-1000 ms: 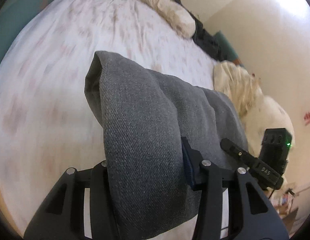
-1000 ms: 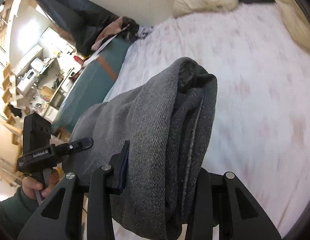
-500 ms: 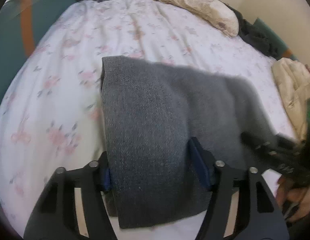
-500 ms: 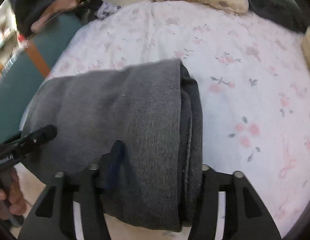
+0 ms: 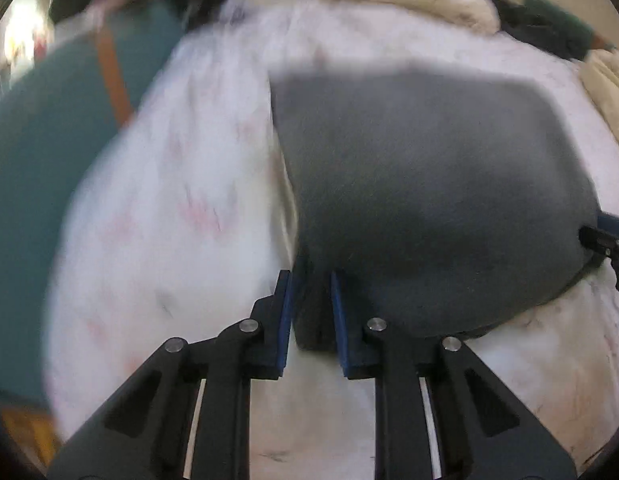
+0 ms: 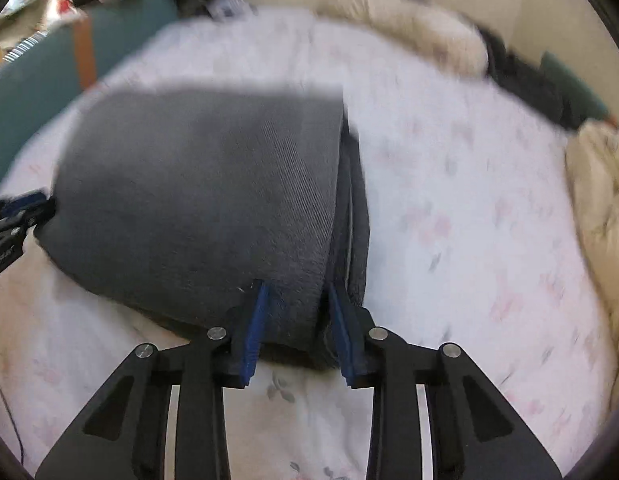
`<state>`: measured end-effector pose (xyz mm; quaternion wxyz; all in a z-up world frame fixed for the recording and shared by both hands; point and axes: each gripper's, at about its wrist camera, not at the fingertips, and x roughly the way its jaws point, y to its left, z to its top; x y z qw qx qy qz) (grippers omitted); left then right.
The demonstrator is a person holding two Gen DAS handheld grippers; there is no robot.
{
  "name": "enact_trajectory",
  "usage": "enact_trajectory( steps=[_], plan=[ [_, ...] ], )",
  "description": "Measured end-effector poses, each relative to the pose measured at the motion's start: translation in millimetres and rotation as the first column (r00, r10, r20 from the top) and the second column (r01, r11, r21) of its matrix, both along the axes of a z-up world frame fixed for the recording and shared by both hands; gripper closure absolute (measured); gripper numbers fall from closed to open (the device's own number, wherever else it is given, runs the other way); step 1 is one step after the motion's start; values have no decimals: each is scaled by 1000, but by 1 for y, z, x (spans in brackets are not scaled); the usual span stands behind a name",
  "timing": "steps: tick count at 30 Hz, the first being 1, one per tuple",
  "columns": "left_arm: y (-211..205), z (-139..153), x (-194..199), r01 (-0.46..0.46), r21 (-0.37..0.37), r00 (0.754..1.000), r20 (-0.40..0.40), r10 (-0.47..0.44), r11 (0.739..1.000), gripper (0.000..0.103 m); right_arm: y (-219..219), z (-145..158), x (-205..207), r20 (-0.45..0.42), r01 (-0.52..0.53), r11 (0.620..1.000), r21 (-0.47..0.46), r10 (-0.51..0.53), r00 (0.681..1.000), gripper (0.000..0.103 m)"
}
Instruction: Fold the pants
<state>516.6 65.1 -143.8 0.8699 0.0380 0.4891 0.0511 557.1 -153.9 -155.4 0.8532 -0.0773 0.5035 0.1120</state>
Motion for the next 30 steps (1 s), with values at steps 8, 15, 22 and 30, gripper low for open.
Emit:
enact_trajectory(
  steps=[8,15,22,30],
  plan=[
    [14,42,-47,-13,-117,996,81,22,993,85,-24,57,-46,75,33,985,167,-46,996,64],
    [-4,117,-193,-19,-169,960,274,66,985,36,-42,136,-208,227,-34,958,285,-33,973,17],
    [-31,174,-304,2,-181,924,376,68,983,15,-36,206,-353,364,-48,976,211,-33,931,4],
    [-51,221,-413,63,-157,884,468,18,986,0,-54,233,-464,378,53,965,257,-151,914,0]
  ],
)
